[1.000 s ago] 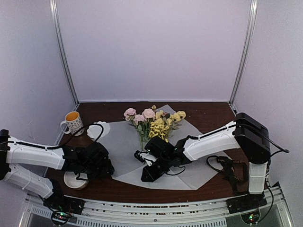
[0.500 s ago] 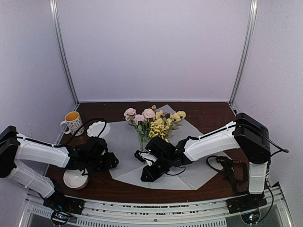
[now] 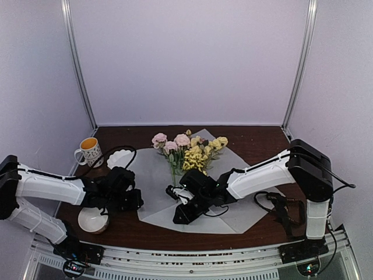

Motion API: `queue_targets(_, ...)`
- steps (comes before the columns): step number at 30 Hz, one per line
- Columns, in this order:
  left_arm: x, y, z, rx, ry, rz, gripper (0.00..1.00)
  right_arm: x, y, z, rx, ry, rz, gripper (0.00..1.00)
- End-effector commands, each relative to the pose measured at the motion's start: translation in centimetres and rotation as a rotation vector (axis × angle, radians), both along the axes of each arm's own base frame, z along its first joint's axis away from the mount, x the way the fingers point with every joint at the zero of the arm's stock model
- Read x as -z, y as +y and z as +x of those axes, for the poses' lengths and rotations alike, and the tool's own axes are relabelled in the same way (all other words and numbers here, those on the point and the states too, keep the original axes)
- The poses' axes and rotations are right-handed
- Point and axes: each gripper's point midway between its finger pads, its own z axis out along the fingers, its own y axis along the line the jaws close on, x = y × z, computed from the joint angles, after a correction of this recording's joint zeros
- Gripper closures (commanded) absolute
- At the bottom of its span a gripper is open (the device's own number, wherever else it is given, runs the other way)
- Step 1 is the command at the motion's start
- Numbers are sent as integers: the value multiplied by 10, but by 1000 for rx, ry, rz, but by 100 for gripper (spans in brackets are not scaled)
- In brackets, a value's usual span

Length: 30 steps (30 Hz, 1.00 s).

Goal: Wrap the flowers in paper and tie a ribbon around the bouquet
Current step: Pick up the one-fourth-folded wrapping paper from the center of the board, then fold the one-fourth-folded wrapping paper at the center of the board.

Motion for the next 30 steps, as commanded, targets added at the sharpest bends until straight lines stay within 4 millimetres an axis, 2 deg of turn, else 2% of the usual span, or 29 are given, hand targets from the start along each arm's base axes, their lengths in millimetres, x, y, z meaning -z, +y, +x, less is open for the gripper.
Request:
queue_targets(1, -41, -24, 8, 72, -69, -6, 100, 32, -24, -4, 38, 64, -93, 87)
queue_targets(7, -67, -53, 10, 140, -66, -21, 100, 35, -23, -3, 43, 103, -69, 87)
queue_targets(13, -86, -92, 15, 229, -50, -82, 100, 37, -24, -2, 60, 129, -39, 87)
queue_targets(19, -101, -131, 34, 289, -72, -116, 100, 27, -21, 1, 85, 134, 29, 87)
queue_targets(24, -87, -154, 40, 322, -30, -129, 100, 5, -22, 11, 129, 114, 121, 87)
queue_targets(26, -78, -157, 41, 329, -8, -122, 100, -6, -22, 17, 144, 98, 154, 87)
queue_targets(30, -61, -162, 42, 336, 28, -109, 100, -19, -35, 26, 208, 74, 196, 87)
